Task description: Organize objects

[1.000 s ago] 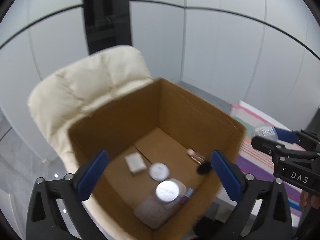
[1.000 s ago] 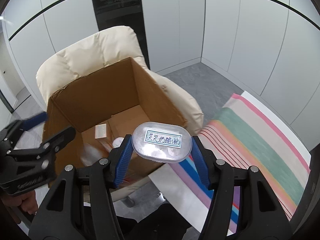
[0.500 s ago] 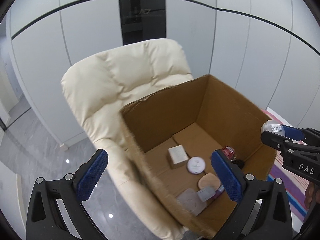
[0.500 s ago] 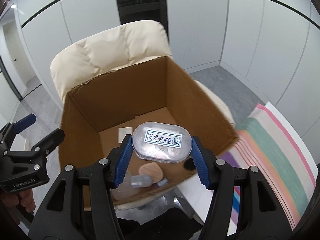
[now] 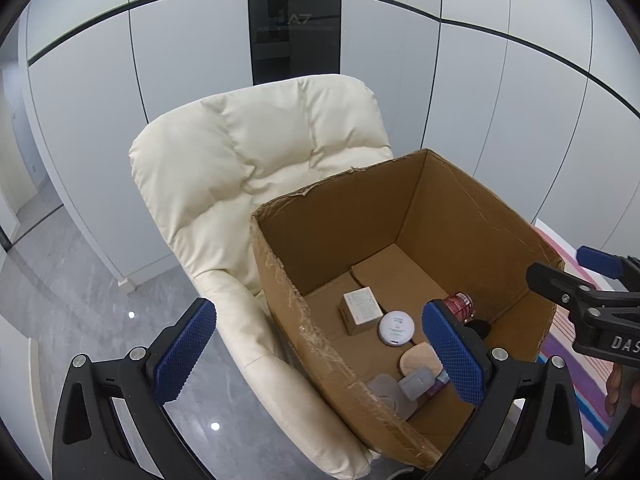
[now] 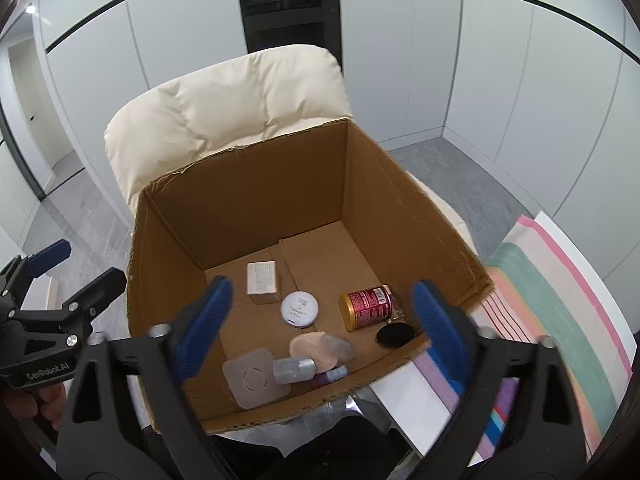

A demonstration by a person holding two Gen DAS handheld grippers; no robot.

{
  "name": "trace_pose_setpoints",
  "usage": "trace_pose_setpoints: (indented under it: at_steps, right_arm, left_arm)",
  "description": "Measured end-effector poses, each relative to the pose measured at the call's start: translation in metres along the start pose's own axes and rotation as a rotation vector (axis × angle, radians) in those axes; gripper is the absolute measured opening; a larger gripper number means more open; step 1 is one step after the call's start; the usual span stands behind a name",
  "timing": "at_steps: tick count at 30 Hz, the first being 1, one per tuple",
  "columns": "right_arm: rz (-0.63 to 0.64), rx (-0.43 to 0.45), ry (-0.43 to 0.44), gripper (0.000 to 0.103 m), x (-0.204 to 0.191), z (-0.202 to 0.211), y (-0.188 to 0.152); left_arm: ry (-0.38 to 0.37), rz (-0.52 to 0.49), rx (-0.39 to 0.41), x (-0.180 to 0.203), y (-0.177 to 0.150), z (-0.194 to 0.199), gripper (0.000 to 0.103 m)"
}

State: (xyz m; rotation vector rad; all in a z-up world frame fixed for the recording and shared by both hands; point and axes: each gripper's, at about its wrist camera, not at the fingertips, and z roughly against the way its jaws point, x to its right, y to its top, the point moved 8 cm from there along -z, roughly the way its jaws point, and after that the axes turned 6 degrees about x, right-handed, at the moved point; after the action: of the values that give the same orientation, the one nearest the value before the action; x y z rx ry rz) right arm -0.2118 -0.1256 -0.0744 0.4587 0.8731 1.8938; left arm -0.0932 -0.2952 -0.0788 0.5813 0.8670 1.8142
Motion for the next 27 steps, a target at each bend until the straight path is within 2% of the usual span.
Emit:
trace_pose_setpoints:
  at_steps: [11,27]
  right_arm:
    - [-0.032,0.020,-0.064,0.103,0.039,0.016,-0.004]
    - [-0.169,0.021,-0.187,0.103,0.146,0.051,-0.029]
  left_arm:
    - [-0.038,-0.028,0.011,0.040,0.012,-0.005,0.103]
    - [-0.136,-0.118,0.009,0.137,0.016,-0.012,0.103]
